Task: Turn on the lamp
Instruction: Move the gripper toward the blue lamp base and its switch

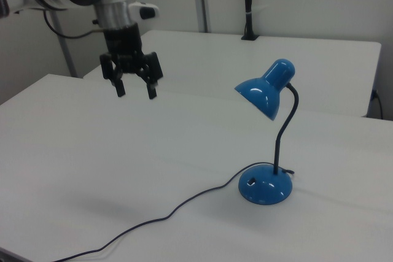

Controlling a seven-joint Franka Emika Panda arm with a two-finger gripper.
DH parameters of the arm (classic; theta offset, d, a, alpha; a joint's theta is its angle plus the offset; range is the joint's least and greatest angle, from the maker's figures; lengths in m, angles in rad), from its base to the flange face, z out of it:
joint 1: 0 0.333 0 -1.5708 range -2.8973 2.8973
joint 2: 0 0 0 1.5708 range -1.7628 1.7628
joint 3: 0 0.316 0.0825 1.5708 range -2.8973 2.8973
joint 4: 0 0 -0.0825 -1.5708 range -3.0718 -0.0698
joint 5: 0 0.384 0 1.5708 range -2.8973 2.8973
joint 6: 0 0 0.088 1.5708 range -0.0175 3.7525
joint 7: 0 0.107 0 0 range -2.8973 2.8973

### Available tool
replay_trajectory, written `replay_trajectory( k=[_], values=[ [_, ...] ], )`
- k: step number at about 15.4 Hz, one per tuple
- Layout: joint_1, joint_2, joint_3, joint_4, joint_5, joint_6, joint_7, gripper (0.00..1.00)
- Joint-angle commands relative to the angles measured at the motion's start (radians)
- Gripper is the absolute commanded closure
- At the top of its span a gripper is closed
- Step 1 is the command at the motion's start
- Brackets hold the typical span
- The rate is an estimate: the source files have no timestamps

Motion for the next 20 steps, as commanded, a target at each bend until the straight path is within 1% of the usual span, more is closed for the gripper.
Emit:
replay_trajectory(
  k=[1, 2, 3, 4, 5, 7, 8, 9, 10, 12, 15, 17, 20],
  values=[
    [-0.078, -0.095, -0.011, -0.159, -0.005, 0.079, -0.036, 0.3],
    [-0.097, -0.11, -0.028, -0.218, 0.008, 0.137, -0.034, 0.55],
    [-0.111, -0.112, -0.039, -0.249, 0.019, 0.176, -0.019, 0.7],
    [-0.129, -0.11, -0.053, -0.266, 0.034, 0.215, 0.001, 0.88],
    [-0.145, -0.109, -0.074, -0.282, 0.06, 0.258, 0.012, 0.99],
    [-0.155, -0.109, -0.122, -0.344, 0.105, 0.382, 0.012, 1.0],
    [-0.161, -0.11, -0.13, -0.386, 0.107, 0.464, 0.012, 1.0],
    [-0.178, -0.109, -0.13, -0.454, 0.107, 0.592, 0.012, 1.0],
    [-0.181, -0.104, -0.131, -0.496, 0.108, 0.678, 0.013, 1.0],
    [-0.183, -0.094, -0.131, -0.55, 0.11, 0.817, 0.015, 1.0],
    [-0.183, -0.048, -0.131, -0.564, 0.11, 0.909, 0.021, 1.0],
    [-0.183, -0.029, -0.131, -0.564, 0.11, 0.972, 0.045, 1.0],
    [-0.182, 0.026, -0.131, -0.563, 0.11, 1.068, 0.082, 1.0]
  ],
)
